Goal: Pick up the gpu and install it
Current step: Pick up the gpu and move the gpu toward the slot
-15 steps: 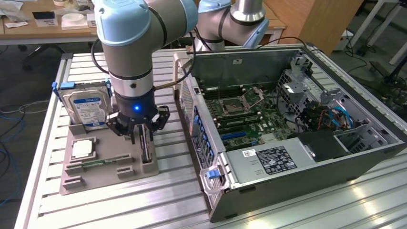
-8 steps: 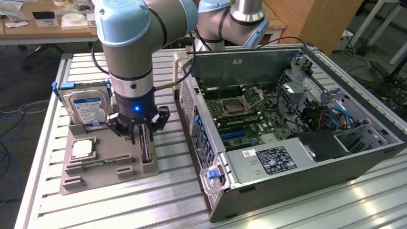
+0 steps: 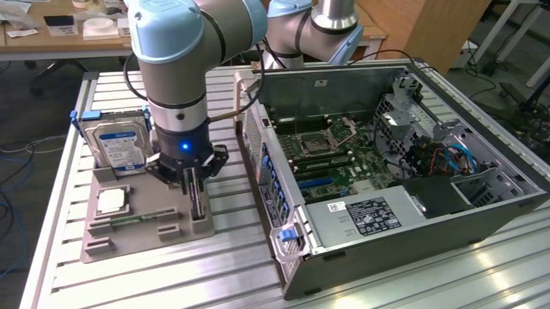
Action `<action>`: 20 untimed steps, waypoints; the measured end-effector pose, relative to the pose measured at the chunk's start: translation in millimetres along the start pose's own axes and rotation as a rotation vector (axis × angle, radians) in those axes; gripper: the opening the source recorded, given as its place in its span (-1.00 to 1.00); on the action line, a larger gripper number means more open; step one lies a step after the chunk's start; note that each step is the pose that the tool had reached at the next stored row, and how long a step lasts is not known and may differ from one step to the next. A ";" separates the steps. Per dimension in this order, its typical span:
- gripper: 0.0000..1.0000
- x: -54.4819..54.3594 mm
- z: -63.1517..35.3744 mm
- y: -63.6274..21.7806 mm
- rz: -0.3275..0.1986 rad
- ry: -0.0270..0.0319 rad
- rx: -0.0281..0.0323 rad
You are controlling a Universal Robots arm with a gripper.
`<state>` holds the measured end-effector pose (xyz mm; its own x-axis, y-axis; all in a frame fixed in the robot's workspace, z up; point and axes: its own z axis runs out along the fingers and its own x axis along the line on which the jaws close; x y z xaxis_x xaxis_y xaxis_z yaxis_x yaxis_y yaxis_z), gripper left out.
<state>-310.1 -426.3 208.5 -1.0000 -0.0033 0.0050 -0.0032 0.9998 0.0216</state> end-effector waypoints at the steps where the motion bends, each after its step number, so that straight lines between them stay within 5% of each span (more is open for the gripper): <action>1: -0.33 -0.1 0.0 0.0 0.000 0.0001 0.0000; 20: -0.44 -0.3 -0.1 0.0 0.000 0.0002 0.0001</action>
<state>-309.8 -426.3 208.6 -1.0000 -0.0033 0.0053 -0.0032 0.9998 0.0215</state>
